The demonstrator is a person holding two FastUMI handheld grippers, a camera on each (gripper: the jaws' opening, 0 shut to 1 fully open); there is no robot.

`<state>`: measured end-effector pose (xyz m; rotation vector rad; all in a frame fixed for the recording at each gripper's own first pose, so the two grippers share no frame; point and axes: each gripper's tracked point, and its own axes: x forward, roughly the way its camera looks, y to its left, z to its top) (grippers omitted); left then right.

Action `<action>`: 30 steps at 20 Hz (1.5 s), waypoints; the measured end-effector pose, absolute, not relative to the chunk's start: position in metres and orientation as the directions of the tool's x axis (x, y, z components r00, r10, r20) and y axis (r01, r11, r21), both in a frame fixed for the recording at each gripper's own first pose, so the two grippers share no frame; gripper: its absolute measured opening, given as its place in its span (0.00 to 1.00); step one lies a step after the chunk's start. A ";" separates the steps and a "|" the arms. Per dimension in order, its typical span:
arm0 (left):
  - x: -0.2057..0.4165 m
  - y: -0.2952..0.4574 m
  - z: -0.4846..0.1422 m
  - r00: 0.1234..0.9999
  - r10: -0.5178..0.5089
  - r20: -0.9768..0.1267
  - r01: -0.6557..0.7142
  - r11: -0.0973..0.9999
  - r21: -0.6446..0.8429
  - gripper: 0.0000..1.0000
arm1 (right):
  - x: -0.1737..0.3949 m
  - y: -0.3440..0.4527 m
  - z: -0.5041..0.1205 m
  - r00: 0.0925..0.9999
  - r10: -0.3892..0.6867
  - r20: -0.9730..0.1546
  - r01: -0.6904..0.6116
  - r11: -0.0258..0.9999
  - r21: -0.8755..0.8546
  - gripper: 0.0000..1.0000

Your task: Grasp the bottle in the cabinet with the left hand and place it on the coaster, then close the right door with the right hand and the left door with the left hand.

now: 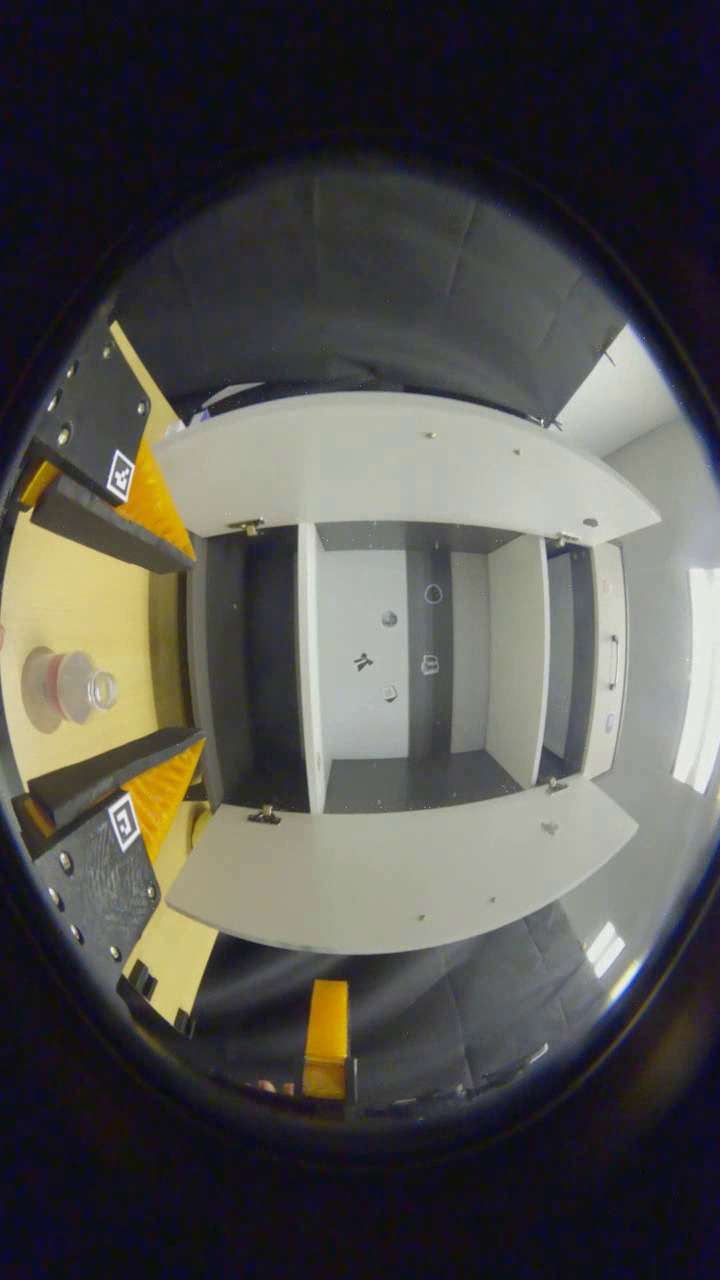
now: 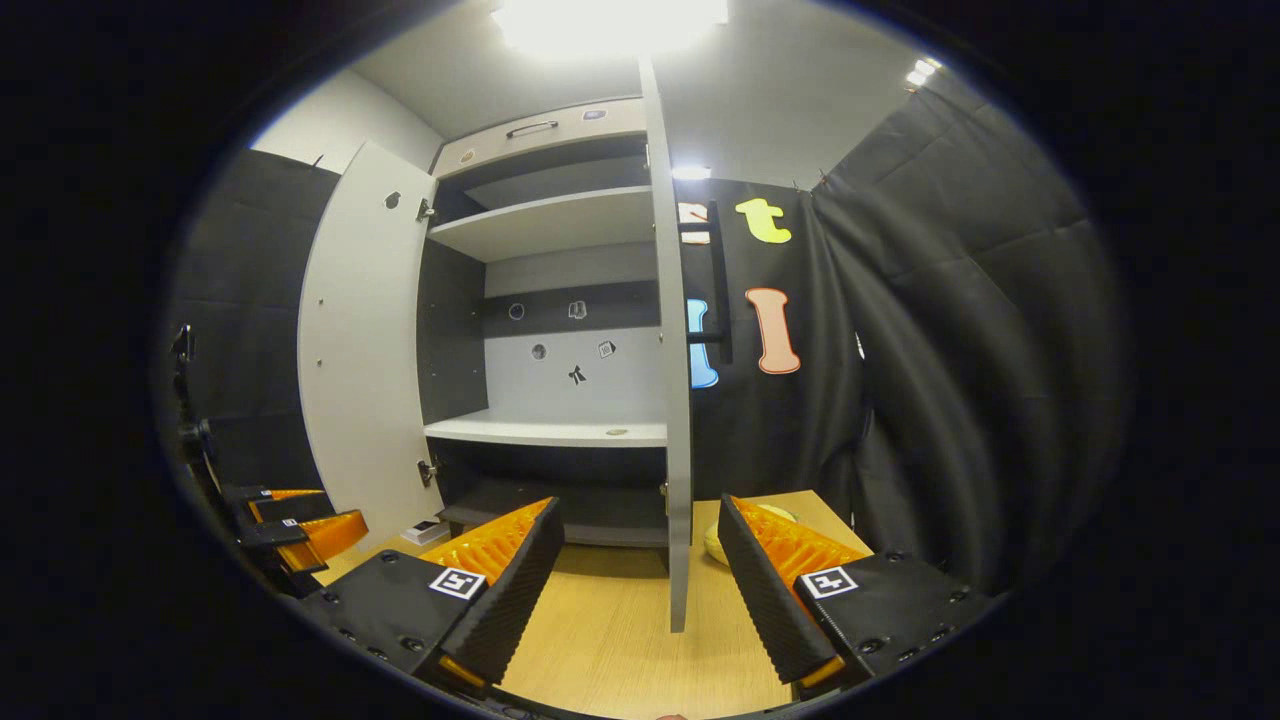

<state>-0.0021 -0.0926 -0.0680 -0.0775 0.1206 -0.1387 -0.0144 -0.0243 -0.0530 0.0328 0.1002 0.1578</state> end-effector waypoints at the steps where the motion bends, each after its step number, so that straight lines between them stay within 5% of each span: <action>1: 0.000 -0.080 -0.060 0.986 -0.117 -0.117 0.107 0.990 -0.091 0.89 | -0.011 -0.024 -0.050 0.985 0.154 -0.083 -0.151 0.988 0.041 0.99; 8: 0.011 0.000 0.000 0.999 0.024 -0.046 -0.026 0.999 -0.046 0.89 | 0.002 -0.026 -0.049 0.991 0.081 -0.103 -0.076 0.996 0.048 0.97; 20: 0.021 0.055 -0.009 0.998 0.038 -0.044 -0.042 0.995 -0.092 0.89 | 0.018 -0.133 0.018 0.941 -0.338 0.011 0.339 0.939 -0.057 0.96; 29: 0.010 0.118 -0.008 0.989 0.146 -0.029 -0.147 0.988 -0.041 0.89 | 0.064 -0.148 0.075 0.895 -0.438 0.090 0.439 0.899 0.006 0.97; 30: 0.010 0.124 -0.009 0.987 0.157 -0.030 -0.158 0.987 -0.036 0.95 | 0.068 -0.149 0.077 0.892 -0.443 0.087 0.443 0.896 0.016 0.97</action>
